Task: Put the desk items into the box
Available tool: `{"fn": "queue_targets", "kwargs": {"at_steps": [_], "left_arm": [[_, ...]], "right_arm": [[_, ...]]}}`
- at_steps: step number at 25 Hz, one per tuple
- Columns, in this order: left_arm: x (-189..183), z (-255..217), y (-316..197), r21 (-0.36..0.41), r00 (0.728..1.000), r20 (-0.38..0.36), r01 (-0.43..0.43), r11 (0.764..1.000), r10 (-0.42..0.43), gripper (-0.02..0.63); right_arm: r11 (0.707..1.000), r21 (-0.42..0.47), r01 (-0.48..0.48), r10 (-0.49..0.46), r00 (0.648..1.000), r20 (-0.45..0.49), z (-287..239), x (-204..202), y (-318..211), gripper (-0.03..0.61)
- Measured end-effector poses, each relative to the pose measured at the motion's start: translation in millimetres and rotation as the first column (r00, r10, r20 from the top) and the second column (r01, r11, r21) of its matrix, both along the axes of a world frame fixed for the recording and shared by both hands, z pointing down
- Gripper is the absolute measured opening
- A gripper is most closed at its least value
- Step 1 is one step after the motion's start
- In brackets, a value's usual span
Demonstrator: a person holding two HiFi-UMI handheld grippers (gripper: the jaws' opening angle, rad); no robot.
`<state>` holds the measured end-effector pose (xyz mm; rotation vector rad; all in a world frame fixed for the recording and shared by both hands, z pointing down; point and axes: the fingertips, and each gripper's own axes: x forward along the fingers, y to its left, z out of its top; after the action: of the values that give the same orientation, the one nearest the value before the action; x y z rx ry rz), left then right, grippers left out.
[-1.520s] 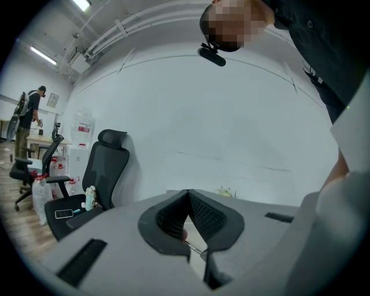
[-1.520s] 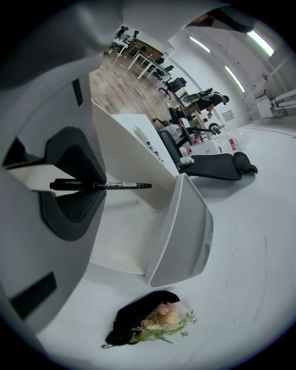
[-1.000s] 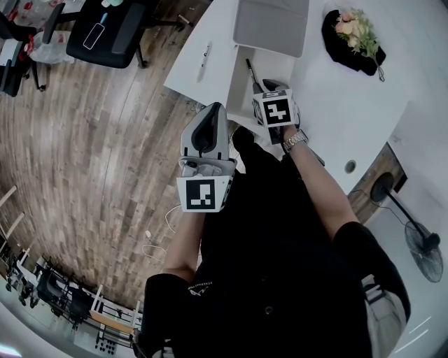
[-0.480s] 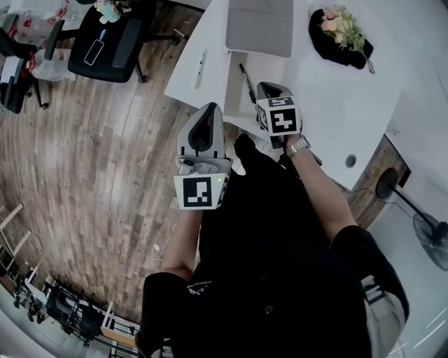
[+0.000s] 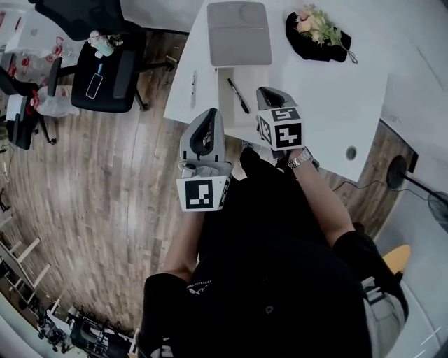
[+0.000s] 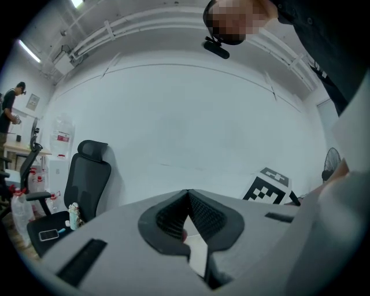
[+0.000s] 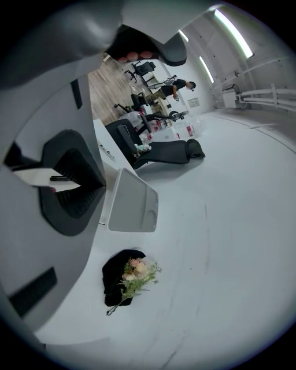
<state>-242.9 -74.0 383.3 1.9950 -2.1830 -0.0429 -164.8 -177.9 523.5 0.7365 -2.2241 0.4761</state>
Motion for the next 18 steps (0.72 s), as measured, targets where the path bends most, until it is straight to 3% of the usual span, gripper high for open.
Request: {"fn": "queue_targets", "kwargs": {"at_steps": [11, 18], "left_arm": [[1, -27, -18, 0.034, 0.994, 0.010, -0.107, 0.994, 0.107, 0.008], [-1, -43, -21, 0.056, 0.985, 0.024, -0.171, 0.984, 0.169, 0.008]], "right_arm": [[0.985, 0.155, -0.079, 0.060, 0.990, 0.129, -89, 10, -7, -0.002], [0.952, 0.269, -0.144, 0.090, 0.975, 0.205, -141, 15, -7, -0.002]]}}
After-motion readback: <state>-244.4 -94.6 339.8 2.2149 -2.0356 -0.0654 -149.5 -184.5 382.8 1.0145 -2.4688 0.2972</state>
